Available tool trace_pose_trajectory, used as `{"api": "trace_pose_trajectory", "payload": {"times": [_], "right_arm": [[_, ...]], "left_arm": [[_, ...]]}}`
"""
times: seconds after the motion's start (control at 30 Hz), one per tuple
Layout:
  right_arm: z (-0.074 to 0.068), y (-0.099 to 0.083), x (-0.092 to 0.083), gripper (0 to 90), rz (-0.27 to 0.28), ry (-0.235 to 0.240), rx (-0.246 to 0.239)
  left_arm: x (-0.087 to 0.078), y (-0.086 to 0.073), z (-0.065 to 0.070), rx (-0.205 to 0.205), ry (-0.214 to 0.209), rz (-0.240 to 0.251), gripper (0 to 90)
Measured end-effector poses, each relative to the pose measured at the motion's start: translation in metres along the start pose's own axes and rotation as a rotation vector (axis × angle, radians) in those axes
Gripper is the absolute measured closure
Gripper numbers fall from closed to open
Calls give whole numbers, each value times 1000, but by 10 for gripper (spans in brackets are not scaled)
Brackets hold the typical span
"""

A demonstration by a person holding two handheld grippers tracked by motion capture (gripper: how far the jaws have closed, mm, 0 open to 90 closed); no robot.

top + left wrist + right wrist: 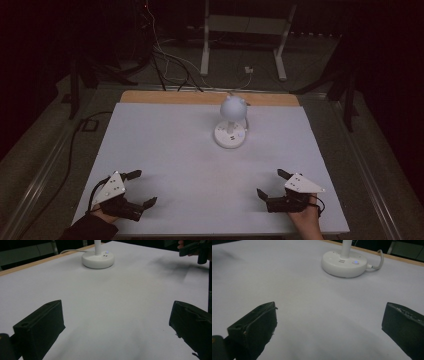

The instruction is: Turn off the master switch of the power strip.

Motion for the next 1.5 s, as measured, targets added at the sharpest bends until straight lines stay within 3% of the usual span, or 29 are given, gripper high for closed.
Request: {"api": "trace_pose_trajectory", "payload": {"times": [0.23,0.53,0.77,1.03,1.23,1.33,1.5], "right_arm": [[0,-1,0,0,-14,8,-1],[-8,-2,4,0,-50,57,-29],[-12,-1,4,0,-68,53,-33],[-12,1,3,0,-80,16,-20],[-17,3,5,0,-111,19,-41],[-21,4,7,0,-141,31,-35],[-25,10,7,0,-145,40,-23]], "left_arm": [[0,0,0,-2,-2,-5,2],[0,-1,-1,-9,-2,-11,3],[0,-1,0,-12,-13,-11,3],[-1,-1,1,-14,-12,-13,3],[-1,0,1,-13,-13,-13,3],[-1,-1,2,-14,-15,-13,3],[-1,0,2,-14,-17,-13,3]]}}
Point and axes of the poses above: each handheld gripper's, and its own axes: x roughly forward along the jaws, y roughly out of its top, z roughly to its right, the point moved 3 cm from there along x, roughly forward along the jaws, and after that the axes turned 3 degrees about z, right-handed, at the moved point
